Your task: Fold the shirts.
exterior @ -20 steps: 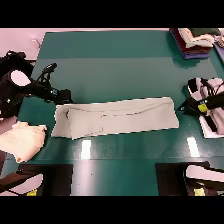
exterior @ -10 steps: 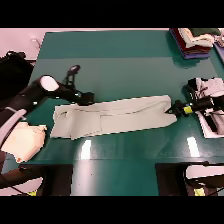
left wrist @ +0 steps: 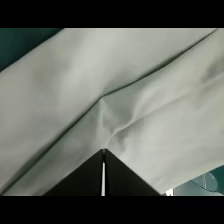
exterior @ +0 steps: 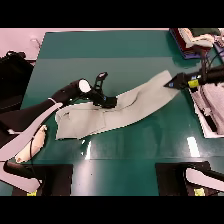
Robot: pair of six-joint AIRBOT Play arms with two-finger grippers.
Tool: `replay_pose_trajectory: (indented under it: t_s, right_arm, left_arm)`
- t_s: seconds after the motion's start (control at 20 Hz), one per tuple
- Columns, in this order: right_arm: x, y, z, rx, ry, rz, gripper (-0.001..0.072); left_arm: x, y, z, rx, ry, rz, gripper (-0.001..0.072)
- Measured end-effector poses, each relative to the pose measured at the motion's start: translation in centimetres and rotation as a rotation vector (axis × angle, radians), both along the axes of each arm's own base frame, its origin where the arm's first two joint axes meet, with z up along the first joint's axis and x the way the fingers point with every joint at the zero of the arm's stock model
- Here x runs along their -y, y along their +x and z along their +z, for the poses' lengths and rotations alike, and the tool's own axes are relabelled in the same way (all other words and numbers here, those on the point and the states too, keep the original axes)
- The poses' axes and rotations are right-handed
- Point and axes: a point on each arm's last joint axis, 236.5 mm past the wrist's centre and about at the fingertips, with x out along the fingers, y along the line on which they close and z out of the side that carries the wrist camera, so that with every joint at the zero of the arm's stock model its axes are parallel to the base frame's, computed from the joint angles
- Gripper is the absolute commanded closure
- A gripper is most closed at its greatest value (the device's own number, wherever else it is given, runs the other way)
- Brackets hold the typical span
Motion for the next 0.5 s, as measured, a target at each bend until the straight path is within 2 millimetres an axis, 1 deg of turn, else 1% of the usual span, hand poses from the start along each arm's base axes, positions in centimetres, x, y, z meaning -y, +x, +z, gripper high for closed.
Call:
replay_pose_trajectory:
  t_s: [0.05, 0.15, 0.25, 0.4, 0.5]
  right_arm:
    - [-1.1, -0.1, 2.1, 0.046, -0.002, 0.016, 0.0698]
    - [-3.5, -0.7, 5.4, 0.115, 0.002, 0.055, 0.0699]
    - [-6.1, -1.3, 8.0, 0.171, 0.015, 0.092, 0.0698]
    - [-9.8, -2.4, 10.4, 0.228, 0.042, 0.151, 0.0699]
    - [-12.3, -3.2, 11.2, 0.251, 0.063, 0.191, 0.0699]
  left_arm:
    - [0.4, 0.0, -0.5, -0.006, 0.001, -0.002, 0.0684]
    - [0.8, 0.2, -1.2, -0.01, 0.004, -0.004, 0.0683]
    - [1.0, 0.4, -1.5, -0.007, 0.004, 0.0, 0.0683]
    - [1.2, 0.7, -1.4, -0.002, 0.001, 0.001, 0.0684]
    - [0.6, 1.5, -0.2, 0.004, -0.004, 0.001, 0.0684]
